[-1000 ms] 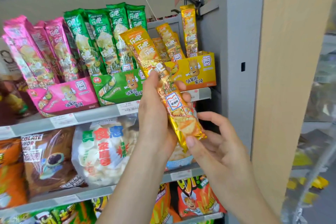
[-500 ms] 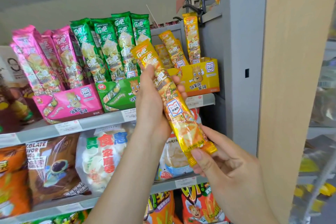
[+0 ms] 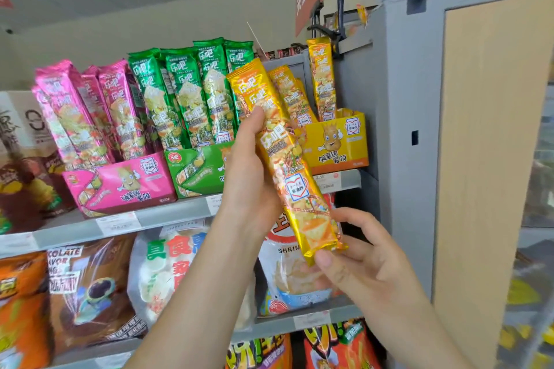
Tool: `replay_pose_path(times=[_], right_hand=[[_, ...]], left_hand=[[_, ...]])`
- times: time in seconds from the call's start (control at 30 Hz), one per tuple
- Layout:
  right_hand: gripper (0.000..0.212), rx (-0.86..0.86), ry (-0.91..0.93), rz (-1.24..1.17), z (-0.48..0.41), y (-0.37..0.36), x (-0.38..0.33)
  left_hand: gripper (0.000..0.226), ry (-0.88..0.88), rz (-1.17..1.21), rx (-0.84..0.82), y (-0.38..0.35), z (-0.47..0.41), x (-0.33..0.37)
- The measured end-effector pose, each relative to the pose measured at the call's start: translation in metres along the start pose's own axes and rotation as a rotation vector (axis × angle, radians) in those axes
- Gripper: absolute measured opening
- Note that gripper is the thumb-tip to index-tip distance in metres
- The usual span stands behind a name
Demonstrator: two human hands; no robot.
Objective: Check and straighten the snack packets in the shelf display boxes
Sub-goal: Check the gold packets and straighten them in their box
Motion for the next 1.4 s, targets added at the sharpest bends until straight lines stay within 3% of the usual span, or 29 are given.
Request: replay_pose_path(times=[0.13, 0.27, 0.33, 0.37, 0.43, 0.53, 0.67, 0.73, 0.83, 0.97, 1.07, 1.2, 1.4], right_hand=[[0.049, 0.074, 0.031, -0.121, -0.007, 0.013, -0.003], [0.043, 0.151, 0.081, -0.042, -0.01, 0.02, 0.0], [0.042, 0.202, 0.15, 0.033, -0.012, 0.022, -0.002], [0.038, 0.23, 0.187, 0.061, -0.013, 0.023, -0.003], [0.029, 0.284, 0.263, 0.126, -0.018, 0.026, -0.006], [0.047, 0.353, 0.335, 0.222, -0.028, 0.032, -0.007], [0.024, 0.318, 0.337, 0.161, -0.048, 0.02, -0.011], [0.024, 0.285, 0.308, 0.125, -0.062, 0.012, -0.015], [0.031, 0.292, 0.379, 0.298, -0.08, 0.001, -0.036], [0.023, 0.267, 0.54, 0.572, -0.101, -0.017, -0.071], [0.04, 0.339, 0.676, 0.888, -0.115, -0.023, -0.094], [0.054, 0.369, 0.566, 1.186, -0.131, -0.025, -0.099], [0.027, 0.287, 0.413, 1.485, -0.149, -0.025, -0.087]], left_hand=[[0.023, -0.092, -0.137, -0.022, 0.014, -0.008, 0.016], [0.029, -0.24, -0.482, 0.021, 0.021, -0.014, 0.04], [0.014, -0.35, -0.604, -0.015, 0.018, -0.016, 0.053], [0.017, -0.393, -0.653, -0.044, 0.018, -0.018, 0.061], [0.036, -0.44, -0.72, -0.138, 0.016, -0.024, 0.075], [0.049, -0.457, -0.759, -0.215, 0.013, -0.03, 0.097], [0.044, -0.579, -0.816, -0.209, 0.002, -0.03, 0.113], [0.039, -0.642, -0.865, -0.202, -0.005, -0.03, 0.119], [0.031, -0.694, -0.932, -0.199, -0.016, -0.035, 0.129], [0.026, -0.771, -0.938, -0.126, -0.03, -0.048, 0.155], [0.027, -0.894, -0.926, -0.037, -0.039, -0.055, 0.175], [0.03, -1.078, -1.0, 0.106, -0.048, -0.064, 0.189], [0.038, -1.086, -1.197, 0.113, -0.069, -0.092, 0.158]])
Point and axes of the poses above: each hand's wrist, its own z-axis away from the middle knuckle, its own y-axis out of the back of the hand, x = y × z, the point moved 6 cm from there along -z, towards the middle knuckle, and after that the axes turned 11 degrees about -z, right-handed, at the moved point
